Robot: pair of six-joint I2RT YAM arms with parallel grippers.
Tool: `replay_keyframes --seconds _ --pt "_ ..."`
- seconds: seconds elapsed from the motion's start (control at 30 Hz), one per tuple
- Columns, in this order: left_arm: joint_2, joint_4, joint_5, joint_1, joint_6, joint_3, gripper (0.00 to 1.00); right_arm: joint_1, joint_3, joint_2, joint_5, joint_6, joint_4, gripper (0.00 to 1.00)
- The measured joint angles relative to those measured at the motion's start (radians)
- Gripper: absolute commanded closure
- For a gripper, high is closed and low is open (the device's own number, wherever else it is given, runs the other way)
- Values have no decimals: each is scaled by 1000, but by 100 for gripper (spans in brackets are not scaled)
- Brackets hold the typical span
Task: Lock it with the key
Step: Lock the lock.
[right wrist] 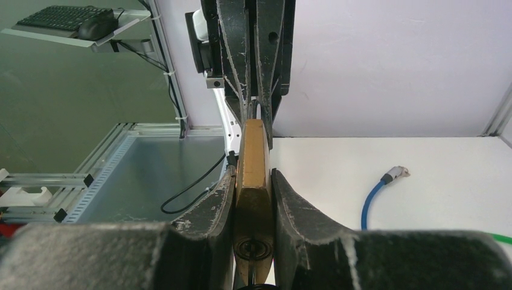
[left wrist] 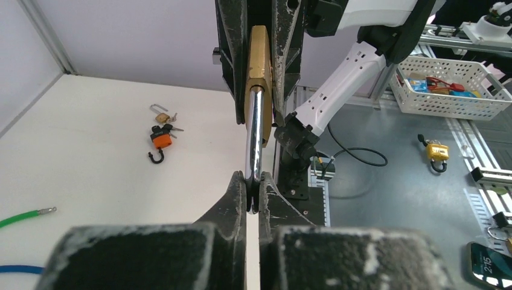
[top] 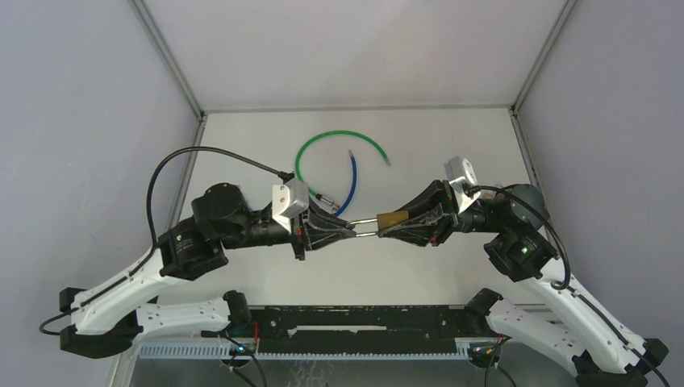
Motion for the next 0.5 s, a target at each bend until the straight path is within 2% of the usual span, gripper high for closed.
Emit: replay_keyframes --seconds 0.3,0.5 --pt "21 50 35 1 -56 0 100 -8 0 0 -19 16 38 100" --pt "15 78 20 -19 -56 0 100 66 -1 3 53 2 65 100"
